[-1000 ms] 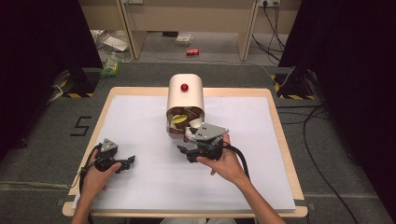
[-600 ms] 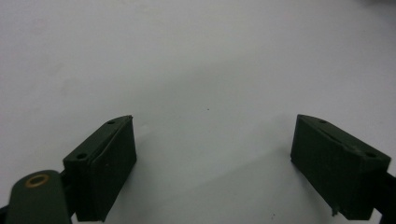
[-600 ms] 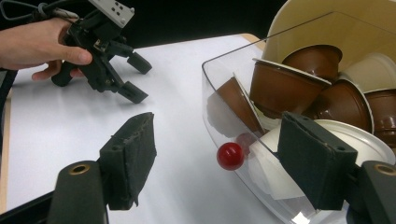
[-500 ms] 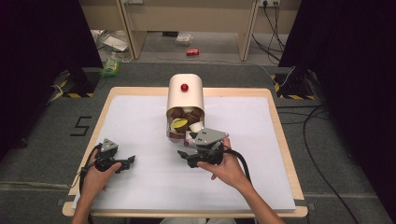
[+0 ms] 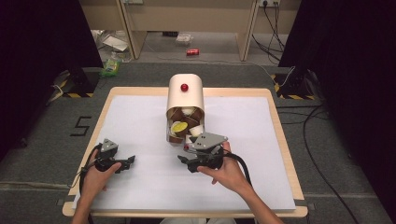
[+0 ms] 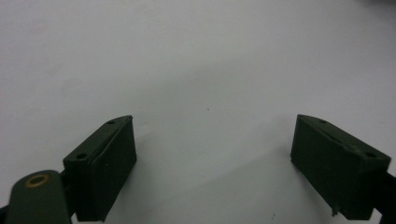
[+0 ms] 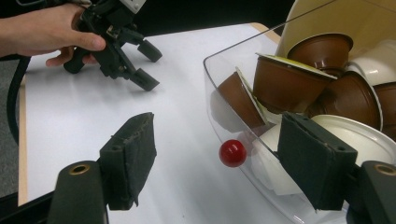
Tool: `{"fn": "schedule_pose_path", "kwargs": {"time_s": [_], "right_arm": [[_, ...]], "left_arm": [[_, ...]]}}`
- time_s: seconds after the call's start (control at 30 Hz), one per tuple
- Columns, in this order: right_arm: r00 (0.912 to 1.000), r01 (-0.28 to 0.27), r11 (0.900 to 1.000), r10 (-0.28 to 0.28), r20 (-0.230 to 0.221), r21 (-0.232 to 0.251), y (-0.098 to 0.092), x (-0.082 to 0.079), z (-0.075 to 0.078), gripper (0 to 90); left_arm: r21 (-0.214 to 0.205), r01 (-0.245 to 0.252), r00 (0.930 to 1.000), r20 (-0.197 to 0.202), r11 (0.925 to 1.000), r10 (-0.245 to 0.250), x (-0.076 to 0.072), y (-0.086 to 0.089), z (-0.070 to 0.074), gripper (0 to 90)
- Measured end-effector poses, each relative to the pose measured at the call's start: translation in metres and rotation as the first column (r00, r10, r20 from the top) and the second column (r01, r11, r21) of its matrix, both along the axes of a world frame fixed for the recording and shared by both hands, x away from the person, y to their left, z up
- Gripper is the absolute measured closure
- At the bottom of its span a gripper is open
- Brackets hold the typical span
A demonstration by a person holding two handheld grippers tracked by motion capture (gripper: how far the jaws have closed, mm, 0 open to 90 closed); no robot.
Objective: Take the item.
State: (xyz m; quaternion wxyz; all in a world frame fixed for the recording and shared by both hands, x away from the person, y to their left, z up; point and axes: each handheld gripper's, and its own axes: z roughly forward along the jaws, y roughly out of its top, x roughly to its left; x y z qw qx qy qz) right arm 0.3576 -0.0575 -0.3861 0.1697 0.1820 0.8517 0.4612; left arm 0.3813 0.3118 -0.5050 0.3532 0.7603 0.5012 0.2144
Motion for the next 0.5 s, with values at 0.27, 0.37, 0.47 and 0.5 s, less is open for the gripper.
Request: {"fn": "schedule_pose_path", "kwargs": {"time_s": [0.27,0.37,0.47,0.5], "right_arm": [[1.0,-0.002,0.9999,0.002,-0.003,-0.011,-0.0004,-0.0037,-0.0019,28.5],[1.0,0.003,0.9999,-0.003,-0.002,-0.012,0.0002,-0.0036,-0.0024,28.5],[1.0,0.006,1.0,-0.006,-0.002,0.006,0.0001,-0.003,-0.0024,28.6],[1.0,0.007,0.9999,-0.007,-0.001,0.01,0.0001,-0.0033,-0.0021,28.6]], "left_arm": [[0.001,0.001,1.0,0.0,1.0,-0.001,0.0,0.0001,0.0,13.4],[0.001,0.001,1.0,0.0,1.0,-0.001,0.0001,0.0001,0.0,13.4],[0.0,0.001,1.0,0.0,1.0,-0.001,0.0001,0.0001,0.0,13.4],[0.0,0.001,1.0,0.0,1.0,-0.001,0.0001,0.0001,0.0,13.4]]}}
